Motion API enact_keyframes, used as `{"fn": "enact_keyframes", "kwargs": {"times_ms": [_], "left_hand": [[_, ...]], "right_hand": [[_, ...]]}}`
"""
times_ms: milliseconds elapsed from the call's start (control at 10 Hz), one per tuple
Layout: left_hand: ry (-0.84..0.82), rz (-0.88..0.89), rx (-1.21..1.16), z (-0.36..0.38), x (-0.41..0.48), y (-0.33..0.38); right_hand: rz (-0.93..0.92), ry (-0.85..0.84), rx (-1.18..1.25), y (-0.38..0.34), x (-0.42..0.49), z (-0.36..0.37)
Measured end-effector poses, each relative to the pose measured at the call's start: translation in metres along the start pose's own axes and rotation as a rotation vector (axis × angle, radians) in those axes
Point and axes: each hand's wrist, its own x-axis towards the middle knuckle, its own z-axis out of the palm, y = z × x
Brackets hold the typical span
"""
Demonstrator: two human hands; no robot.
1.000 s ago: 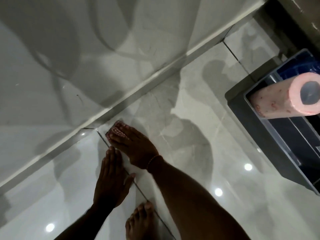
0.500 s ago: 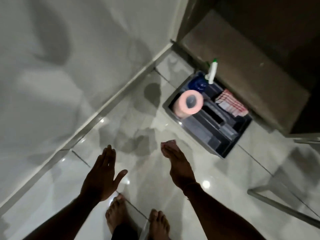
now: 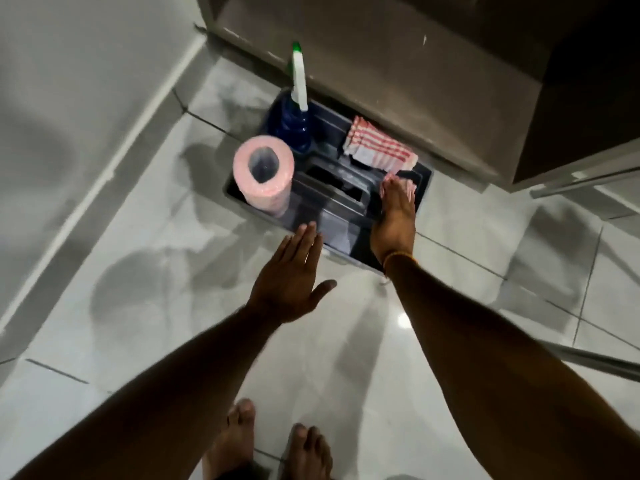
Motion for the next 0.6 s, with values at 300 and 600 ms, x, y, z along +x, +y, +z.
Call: {"fn": "enact_keyframes", "kwargs": {"times_ms": [300, 600], "left_hand": [[0.052, 0.137, 0.185, 0.046, 0.029, -0.026], [0.029, 0.143, 0.181, 0.002, 0.019, -0.016]], "right_hand": [[-0.010, -0.020, -0.205, 0.040, 0.013, 0.065], [0.016, -0.125, -0.197, 0.020, 0.007, 0.028]]}}
